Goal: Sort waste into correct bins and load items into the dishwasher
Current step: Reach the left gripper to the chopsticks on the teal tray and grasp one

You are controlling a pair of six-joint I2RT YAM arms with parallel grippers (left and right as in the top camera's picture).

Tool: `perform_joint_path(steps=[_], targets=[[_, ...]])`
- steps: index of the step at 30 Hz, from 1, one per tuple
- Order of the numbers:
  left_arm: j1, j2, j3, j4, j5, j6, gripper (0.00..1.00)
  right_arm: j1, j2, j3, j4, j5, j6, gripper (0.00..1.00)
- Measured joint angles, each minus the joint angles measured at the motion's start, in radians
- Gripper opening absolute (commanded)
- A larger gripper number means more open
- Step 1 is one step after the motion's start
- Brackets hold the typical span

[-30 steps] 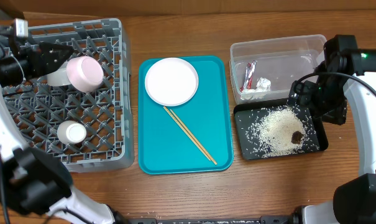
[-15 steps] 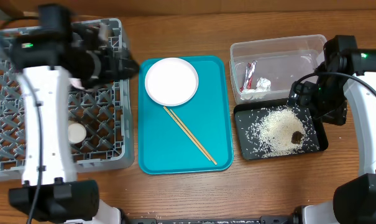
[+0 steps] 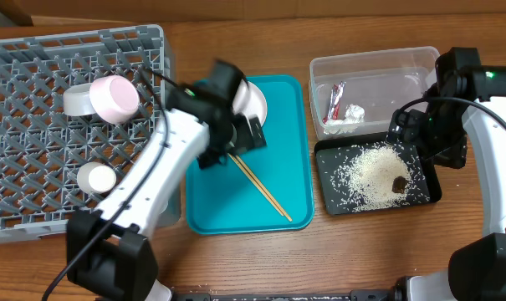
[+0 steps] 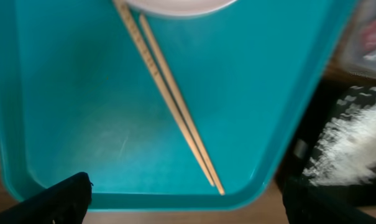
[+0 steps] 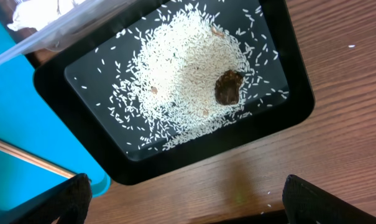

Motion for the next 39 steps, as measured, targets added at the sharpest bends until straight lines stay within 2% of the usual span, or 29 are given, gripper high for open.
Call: perform_joint_path(steps=[6,14,21,39], targets=[[-0.053,0.001,-0.211,0.154,-0.074,-0.117,0.91,0.0,0.0,0.0,-0.001,0.0,0.0,1.0],[-0.053,0.002,-0.349,0.36,-0.118,-0.135,0.89,0.0,0.0,0.0,0.0,-0.004,0.0,1.0],[-0.053,0.002,-0.352,0.361,-0.148,-0.135,0.82,0.0,0.0,0.0,-0.001,-0.011,0.0,1.0],[-0.086,0.002,-0.352,0.365,-0.257,-0.135,0.83,0.0,0.0,0.0,-0.001,-0.011,0.0,1.0]])
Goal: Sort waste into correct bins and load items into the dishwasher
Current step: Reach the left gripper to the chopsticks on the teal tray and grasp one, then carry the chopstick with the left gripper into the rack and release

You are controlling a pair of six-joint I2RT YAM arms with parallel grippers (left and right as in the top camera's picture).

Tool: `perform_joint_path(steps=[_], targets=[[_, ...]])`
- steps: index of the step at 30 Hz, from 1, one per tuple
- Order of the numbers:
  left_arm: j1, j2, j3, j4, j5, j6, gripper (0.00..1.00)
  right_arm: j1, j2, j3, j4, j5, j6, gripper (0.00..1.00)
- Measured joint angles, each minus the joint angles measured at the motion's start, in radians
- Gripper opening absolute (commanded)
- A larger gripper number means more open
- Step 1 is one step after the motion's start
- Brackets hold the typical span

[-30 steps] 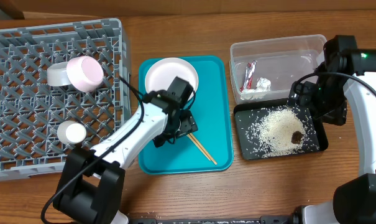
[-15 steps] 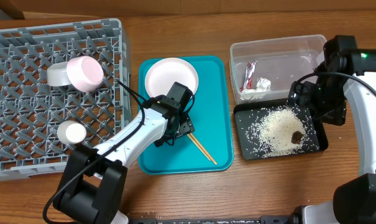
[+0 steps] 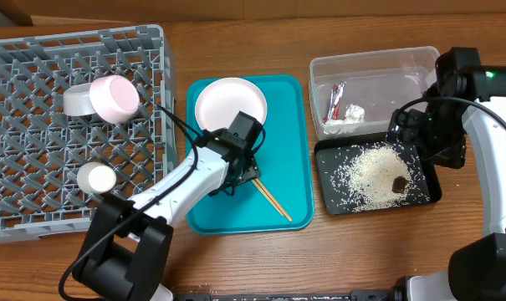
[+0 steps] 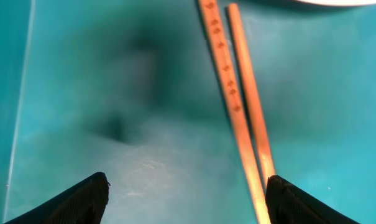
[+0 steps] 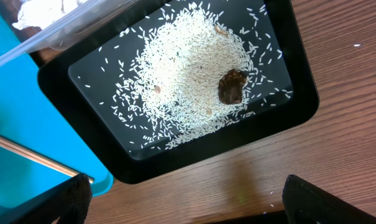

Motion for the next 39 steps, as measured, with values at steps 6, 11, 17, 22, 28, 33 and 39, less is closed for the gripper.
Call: perform_joint_path(steps=[6,11,17,22,28,33,39], targets=[[-0.025,0.049,0.0,0.008,-0.011,0.0,0.84,0.0,0.0,0.0,0.0,-0.001,0.0,1.0],[-0.025,0.086,-0.001,0.012,-0.01,0.0,0.83,0.0,0.0,0.0,-0.003,0.0,0.0,1.0],[-0.025,0.086,0.0,-0.008,-0.006,-0.001,0.39,0.0,0.0,0.0,-0.007,0.0,0.0,1.0],[-0.019,0.086,0.0,-0.024,0.002,0.011,0.14,0.0,0.0,0.0,-0.007,0.0,0.0,1.0],[0.035,0.086,0.013,-0.034,0.019,-0.004,0.04,0.0,0.0,0.0,-0.008,-0.001,-0.001,1.0],[0.079,0.08,0.011,-0.064,0.049,-0.004,0.04,0.0,0.0,0.0,-0.008,-0.001,0.0,1.0],[0.12,-0.027,0.011,-0.087,0.063,0.055,0.04,0.0,0.0,0.0,-0.008,-0.001,0.0,1.0]])
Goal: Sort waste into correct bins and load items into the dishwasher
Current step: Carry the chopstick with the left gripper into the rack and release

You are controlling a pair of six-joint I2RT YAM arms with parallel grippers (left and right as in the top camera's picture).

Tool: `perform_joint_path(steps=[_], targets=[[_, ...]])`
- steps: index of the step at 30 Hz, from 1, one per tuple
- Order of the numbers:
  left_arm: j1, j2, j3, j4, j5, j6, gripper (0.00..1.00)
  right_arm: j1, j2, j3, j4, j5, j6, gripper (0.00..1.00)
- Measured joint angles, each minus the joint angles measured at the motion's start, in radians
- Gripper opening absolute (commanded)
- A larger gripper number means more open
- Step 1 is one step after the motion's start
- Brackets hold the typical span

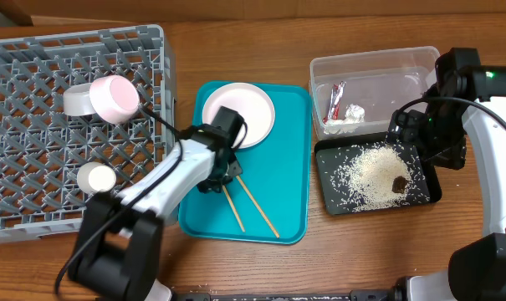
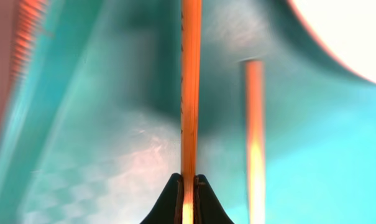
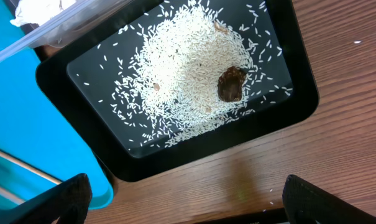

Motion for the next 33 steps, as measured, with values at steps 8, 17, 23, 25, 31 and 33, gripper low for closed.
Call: perform_joint_path(steps=[8,17,23,25,31,33], targets=[[0.114,-0.238,0.162,-0.132,-0.02,0.302,0.04,0.0,0.0,0.0,0.0,0.0,0.0,1.0],[0.43,-0.244,0.211,-0.072,-0.026,0.595,0.04,0.0,0.0,0.0,0.001,-0.005,0.0,1.0],[0.467,-0.168,0.211,0.022,0.003,0.734,0.07,0.0,0.0,0.0,0.001,-0.006,0.0,1.0],[0.466,-0.137,0.211,0.056,0.003,0.756,0.33,0.0,0.0,0.0,0.0,-0.006,0.001,1.0],[0.466,-0.105,0.213,0.067,0.003,0.784,0.55,0.0,0.0,0.0,0.001,-0.006,0.0,1.0],[0.464,-0.105,0.225,0.036,0.015,0.784,0.55,0.0,0.0,0.0,0.0,-0.006,0.0,1.0]])
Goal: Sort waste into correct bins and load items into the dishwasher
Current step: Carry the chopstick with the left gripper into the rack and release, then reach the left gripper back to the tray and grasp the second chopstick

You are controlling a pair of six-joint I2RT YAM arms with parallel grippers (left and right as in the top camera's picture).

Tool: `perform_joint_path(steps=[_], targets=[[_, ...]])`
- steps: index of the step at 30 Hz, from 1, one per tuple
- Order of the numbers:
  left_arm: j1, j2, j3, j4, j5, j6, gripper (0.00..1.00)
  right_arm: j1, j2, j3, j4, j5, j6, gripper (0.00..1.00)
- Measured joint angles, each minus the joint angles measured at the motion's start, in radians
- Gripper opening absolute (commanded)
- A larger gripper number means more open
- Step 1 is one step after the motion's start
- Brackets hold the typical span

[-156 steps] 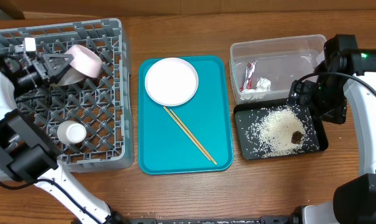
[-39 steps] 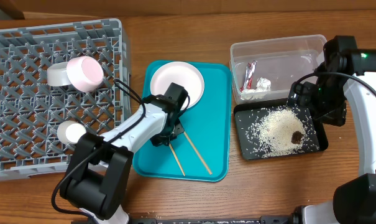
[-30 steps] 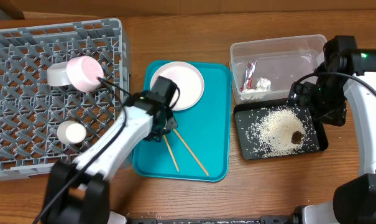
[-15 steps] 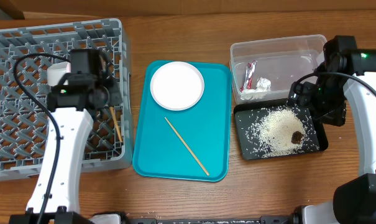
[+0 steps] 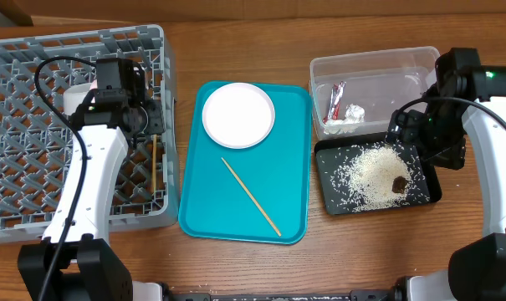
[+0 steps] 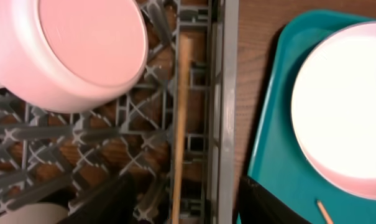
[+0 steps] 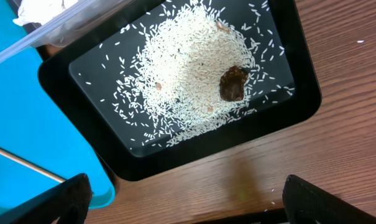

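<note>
One chopstick (image 5: 155,163) lies in the grey dishwasher rack (image 5: 35,192) along its right wall, also seen in the left wrist view as a chopstick (image 6: 180,118). My left gripper (image 5: 142,121) hangs just above it, open, its jaws either side of the stick (image 6: 184,208). The second chopstick (image 5: 250,196) lies on the teal tray (image 5: 211,192) below the white plate (image 5: 238,114). My right gripper (image 5: 420,138) stands open over the black tray (image 5: 340,196) of rice, nothing between its fingers (image 7: 188,208).
A pink bowl (image 6: 76,50) sits in the rack beside the left gripper, with a white cup (image 5: 96,177) lower down. A clear bin (image 5: 403,67) holding wrappers stands behind the black tray. A brown lump (image 7: 234,83) lies in the rice.
My left gripper was shut on one chopstick over the teal tray. It is now open over the rack's right edge, and that chopstick lies in the rack. The right arm has not moved.
Both chopsticks lay together on the teal tray with my left gripper open above them. It then stood low over them, then shut on one, and the tray had shifted slightly. Now one chopstick is in the rack and one stays on the tray.
</note>
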Motion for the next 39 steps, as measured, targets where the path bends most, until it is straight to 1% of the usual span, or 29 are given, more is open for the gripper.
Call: perform_joint_path(steps=[3,5,8,10,11,13,15,17,21,23,28,30,33,39], targets=[[-0.019,0.0,0.035,-0.064,0.043,-0.004,0.56,0.0,0.0,0.0,0.0,0.0,0.0,1.0],[-0.058,0.0,0.055,-0.1,0.081,-0.019,0.56,0.0,0.0,0.0,0.0,0.0,0.0,1.0],[-0.147,-0.001,0.061,-0.161,0.123,-0.099,0.56,0.0,0.0,0.0,0.0,0.0,0.0,1.0],[-0.247,-0.001,0.05,-0.187,0.146,-0.196,0.56,0.0,0.0,0.0,0.0,0.0,0.0,1.0],[-0.278,-0.001,0.045,-0.19,0.152,-0.225,0.56,0.0,0.0,0.0,0.0,0.0,0.0,1.0],[-0.365,0.003,0.019,-0.188,0.169,-0.321,0.55,0.0,0.0,0.0,0.0,0.0,0.0,1.0],[-0.436,0.02,-0.008,-0.183,0.177,-0.43,0.56,0.0,0.0,0.0,0.0,0.0,0.0,1.0],[-0.493,0.05,-0.041,-0.158,0.181,-0.535,0.56,0.0,0.0,0.0,0.0,0.0,0.0,1.0],[-0.579,0.14,-0.097,-0.105,0.187,-0.715,0.53,0.0,0.0,0.0,0.0,0.0,0.0,1.0],[-0.605,0.181,-0.111,-0.076,0.187,-0.771,0.51,0.0,0.0,0.0,0.0,0.0,0.0,1.0],[-0.65,0.286,-0.114,-0.042,0.185,-0.846,0.47,0.0,0.0,0.0,0.0,0.0,-0.001,1.0],[-0.655,0.292,-0.108,-0.044,0.183,-0.856,0.43,0.0,0.0,0.0,0.0,0.0,0.0,1.0],[-0.657,0.321,-0.106,-0.044,0.183,-0.87,0.4,0.0,0.0,0.0,0.0,0.0,0.0,1.0],[-0.655,0.322,-0.1,-0.055,0.183,-0.877,0.41,0.0,0.0,0.0,0.0,0.0,0.0,1.0]])
